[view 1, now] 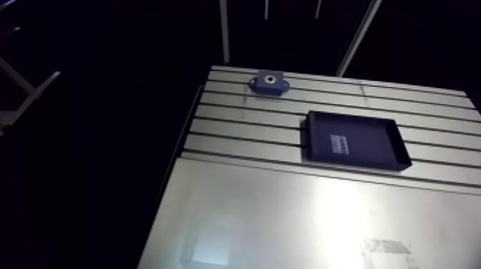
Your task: Pick up the bearing and press it into the housing until flush.
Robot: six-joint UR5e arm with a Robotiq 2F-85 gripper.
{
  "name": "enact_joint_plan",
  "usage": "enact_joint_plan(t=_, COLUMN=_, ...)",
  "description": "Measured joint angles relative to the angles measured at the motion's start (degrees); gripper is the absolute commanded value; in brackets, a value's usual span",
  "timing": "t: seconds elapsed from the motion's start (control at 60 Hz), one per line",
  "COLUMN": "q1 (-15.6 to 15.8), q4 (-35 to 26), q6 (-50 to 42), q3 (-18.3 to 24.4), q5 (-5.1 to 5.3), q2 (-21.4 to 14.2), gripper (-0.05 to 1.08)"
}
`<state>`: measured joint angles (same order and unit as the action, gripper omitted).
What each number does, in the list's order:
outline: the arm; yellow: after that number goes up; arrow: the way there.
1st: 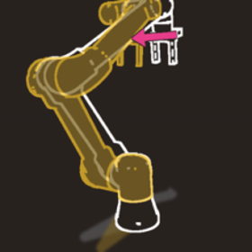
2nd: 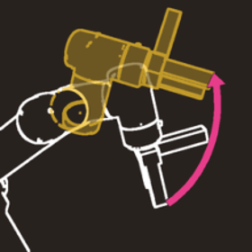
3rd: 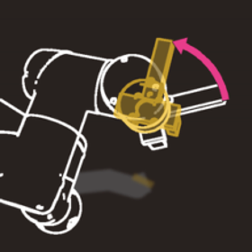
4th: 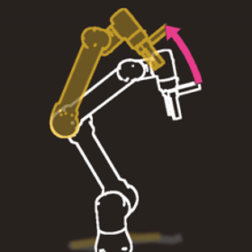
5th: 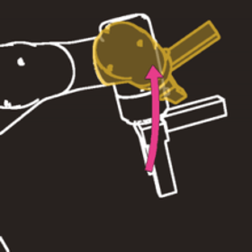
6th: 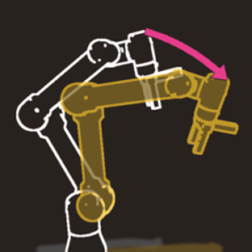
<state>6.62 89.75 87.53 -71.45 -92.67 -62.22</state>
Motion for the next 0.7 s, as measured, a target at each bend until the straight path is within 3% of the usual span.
enact_joint_plan(t=0.467, q1=-2.32, q4=-5.04, q6=1.09, q3=1.63, q5=0.47, q2=-6.53, gripper=0.01)
enact_joint_plan(t=0.7, q1=-3.76, q4=-6.43, q6=1.87, q3=2.42, q5=1.29, q2=-8.43, gripper=0.01)
